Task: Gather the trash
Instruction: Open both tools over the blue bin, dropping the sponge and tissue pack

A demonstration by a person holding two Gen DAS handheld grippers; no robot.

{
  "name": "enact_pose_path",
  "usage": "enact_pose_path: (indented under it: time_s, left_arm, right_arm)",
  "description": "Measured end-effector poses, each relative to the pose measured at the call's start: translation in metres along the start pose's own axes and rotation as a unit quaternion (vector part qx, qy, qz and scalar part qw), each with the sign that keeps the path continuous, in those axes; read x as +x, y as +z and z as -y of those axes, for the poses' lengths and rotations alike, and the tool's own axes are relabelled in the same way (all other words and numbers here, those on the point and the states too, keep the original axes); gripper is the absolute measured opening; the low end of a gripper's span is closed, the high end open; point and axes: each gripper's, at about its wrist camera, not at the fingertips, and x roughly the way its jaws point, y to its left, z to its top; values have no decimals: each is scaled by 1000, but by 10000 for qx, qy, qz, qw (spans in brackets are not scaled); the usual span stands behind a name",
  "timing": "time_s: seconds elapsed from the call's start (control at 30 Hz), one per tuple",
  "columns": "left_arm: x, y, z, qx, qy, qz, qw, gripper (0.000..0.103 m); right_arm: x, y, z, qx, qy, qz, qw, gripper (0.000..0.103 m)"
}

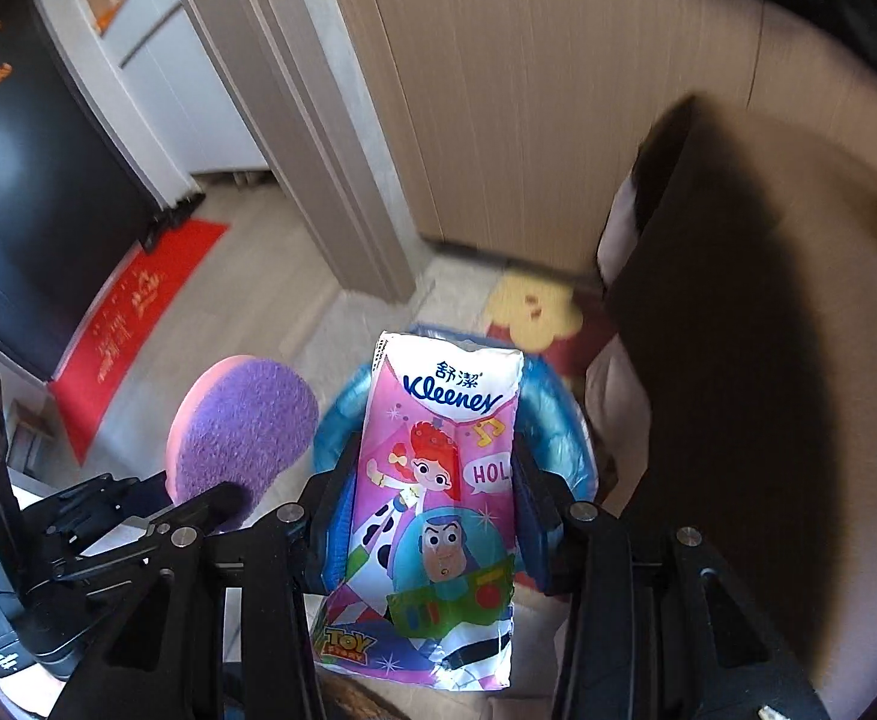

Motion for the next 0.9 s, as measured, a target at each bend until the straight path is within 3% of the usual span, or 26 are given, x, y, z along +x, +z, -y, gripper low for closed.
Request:
enact_pose_path:
  time_s: [0.23, 0.4, 0.63, 0.77, 0.83, 0.9]
  left_arm:
    - [42, 0, -6, 151, -349, -318, 9988, 34]
    - [50, 7, -16, -69, -434, -250, 9987, 45]
    - [24, 22, -31, -507, -216, 65, 9985, 45]
    - [1, 31, -36, -613, -3, 293, 9977, 45]
    - [-8, 31, -37, -608, 54, 333, 9976, 45]
    - [-14, 29, -37, -603, 62, 343, 9976, 45]
  right_arm:
    - [57, 2, 9, 290, 38, -522, 9982, 46]
    - [80, 1, 15, 582, 169, -772, 9952, 49]
    - [68, 4, 23, 562, 133, -627, 9964, 51]
    - [59, 7, 17, 476, 397, -586, 9964, 61]
    - [64, 6, 8, 353, 504, -781, 9950, 60]
    - [58, 5, 4, 293, 467, -649, 9964, 60]
